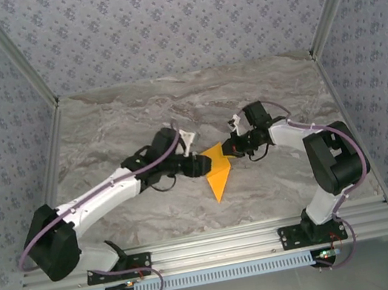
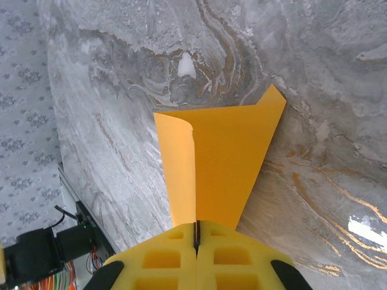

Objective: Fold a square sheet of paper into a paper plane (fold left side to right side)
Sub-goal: Fold the wing for the fifth time at the center of the table.

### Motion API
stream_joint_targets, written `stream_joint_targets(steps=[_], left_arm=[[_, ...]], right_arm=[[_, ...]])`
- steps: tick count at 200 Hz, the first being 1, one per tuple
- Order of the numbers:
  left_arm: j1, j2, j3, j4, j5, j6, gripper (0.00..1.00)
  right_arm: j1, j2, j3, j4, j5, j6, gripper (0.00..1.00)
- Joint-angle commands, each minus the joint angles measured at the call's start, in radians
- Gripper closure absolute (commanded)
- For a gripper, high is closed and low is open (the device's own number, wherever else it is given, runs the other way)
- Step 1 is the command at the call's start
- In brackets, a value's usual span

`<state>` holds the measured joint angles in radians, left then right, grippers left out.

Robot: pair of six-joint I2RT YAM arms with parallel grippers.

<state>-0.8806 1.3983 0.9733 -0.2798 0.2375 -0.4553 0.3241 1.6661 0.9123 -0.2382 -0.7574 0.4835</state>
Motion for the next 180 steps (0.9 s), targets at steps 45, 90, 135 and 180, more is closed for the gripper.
stream_joint_targets(steps=[45,90,135,180], left_arm=[[-0.195,0.185,0.115,-0.138,-0.255,-0.064,0.38],[-0.255,0.291,0.202,-0.189,-0.377,-0.11,0.33],[-0.302,0.401,0.296,-0.303,-0.508,-0.158,0.34],[-0.343,0.501,0.384,-0.387,-0.578,-0.193,0.4]], right_arm=[[0.039,0.036,0.096,-0.155,0.097,0.079,1.0],[0.055,0.044,0.111,-0.161,0.11,0.09,1.0],[0.059,0.051,0.112,-0.159,0.108,0.097,1.0],[0.061,0.053,0.112,-0.157,0.106,0.103,1.0]])
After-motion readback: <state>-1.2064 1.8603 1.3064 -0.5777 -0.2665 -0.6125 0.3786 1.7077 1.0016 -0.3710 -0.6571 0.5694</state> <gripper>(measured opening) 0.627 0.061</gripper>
